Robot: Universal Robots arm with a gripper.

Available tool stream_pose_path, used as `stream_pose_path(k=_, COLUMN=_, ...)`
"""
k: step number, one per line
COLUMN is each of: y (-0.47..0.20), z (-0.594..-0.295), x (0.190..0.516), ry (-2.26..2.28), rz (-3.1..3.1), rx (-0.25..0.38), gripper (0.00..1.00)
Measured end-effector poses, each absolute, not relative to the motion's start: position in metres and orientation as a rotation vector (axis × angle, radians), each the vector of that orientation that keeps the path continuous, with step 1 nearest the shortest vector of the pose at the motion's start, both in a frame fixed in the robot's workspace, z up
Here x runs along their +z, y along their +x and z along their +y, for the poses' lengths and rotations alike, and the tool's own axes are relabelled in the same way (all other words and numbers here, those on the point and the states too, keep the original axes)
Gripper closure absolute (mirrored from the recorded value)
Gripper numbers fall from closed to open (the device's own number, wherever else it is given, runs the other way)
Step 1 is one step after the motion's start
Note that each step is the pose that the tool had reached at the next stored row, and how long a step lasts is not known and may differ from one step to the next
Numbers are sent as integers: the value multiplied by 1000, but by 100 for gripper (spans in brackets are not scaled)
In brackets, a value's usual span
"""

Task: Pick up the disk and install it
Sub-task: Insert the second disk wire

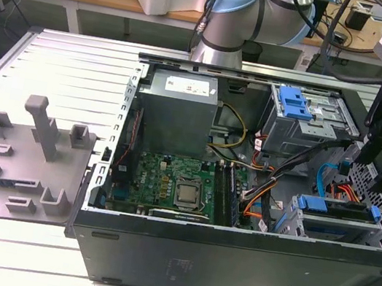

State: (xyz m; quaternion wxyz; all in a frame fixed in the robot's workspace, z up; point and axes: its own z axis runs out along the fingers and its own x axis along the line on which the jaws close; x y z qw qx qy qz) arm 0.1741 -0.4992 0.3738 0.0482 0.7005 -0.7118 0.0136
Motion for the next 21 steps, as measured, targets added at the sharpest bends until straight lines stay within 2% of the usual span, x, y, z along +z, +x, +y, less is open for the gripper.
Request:
stream_pose_path(k=10, y=174, z=-480, x=374, ry=2099, rz=-2137, rx=114, gripper=45)
stream_pose_path(k=18, y=174, z=-465, x=374, ry=2046, rz=-2089, rx=209, gripper=45)
stream_pose_path(k=21, y=174, z=-458, x=374, ry=2037, rz=-2082, rx=223, gripper=45)
